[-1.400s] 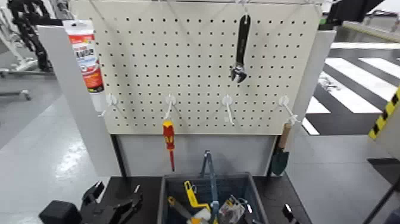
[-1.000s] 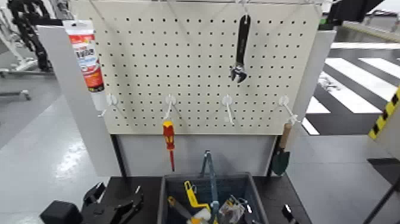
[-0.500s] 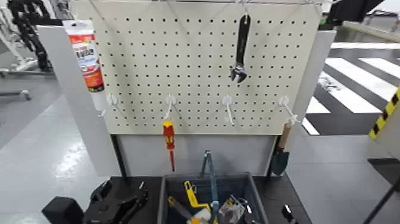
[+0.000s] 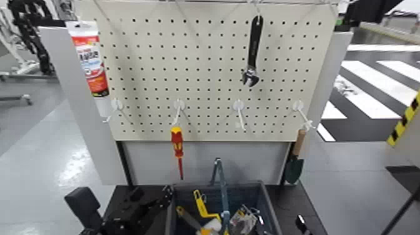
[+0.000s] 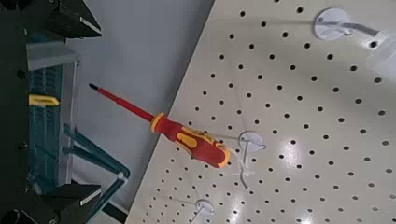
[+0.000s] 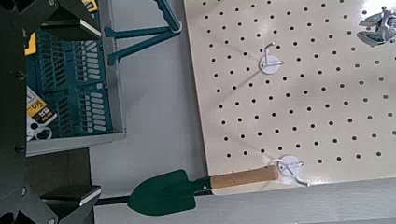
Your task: Grasp the handle of the crate.
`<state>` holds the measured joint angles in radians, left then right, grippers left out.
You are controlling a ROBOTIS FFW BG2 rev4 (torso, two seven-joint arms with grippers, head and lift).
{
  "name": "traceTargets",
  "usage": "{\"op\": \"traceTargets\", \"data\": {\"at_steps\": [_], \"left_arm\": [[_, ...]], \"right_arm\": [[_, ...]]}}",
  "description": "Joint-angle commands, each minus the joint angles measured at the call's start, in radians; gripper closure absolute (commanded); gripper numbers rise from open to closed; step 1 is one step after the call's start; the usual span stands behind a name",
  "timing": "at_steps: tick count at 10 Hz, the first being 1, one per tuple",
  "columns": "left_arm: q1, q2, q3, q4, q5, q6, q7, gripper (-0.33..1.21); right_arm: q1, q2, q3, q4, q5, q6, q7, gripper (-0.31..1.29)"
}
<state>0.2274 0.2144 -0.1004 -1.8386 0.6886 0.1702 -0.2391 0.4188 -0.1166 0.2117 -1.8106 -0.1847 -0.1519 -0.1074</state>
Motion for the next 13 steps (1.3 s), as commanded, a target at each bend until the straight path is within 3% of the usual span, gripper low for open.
{"op": "traceTargets", "data": {"at_steps": [1,9,13], "left_arm": [[-0.06,0.016,-0.007,0.012,0.144,0.135,-0.039,0.11],[-0.246,0.025,-0.035,0.164,0.476,0.457,-0.111,0.11],[-0.339,0.026,-0.078,0.286,0.572,0.519,-0.169,0.11]], "right_arm": [[0.0,0.002,0.002,0.0,-0.002,0.0,0.0,0.14],[-0.002,0.003,0.005,0.004,-0.007,0.0,0.0,0.14],[-0.003,0.003,0.008,0.005,-0.009,0.0,0.0,0.14]]}}
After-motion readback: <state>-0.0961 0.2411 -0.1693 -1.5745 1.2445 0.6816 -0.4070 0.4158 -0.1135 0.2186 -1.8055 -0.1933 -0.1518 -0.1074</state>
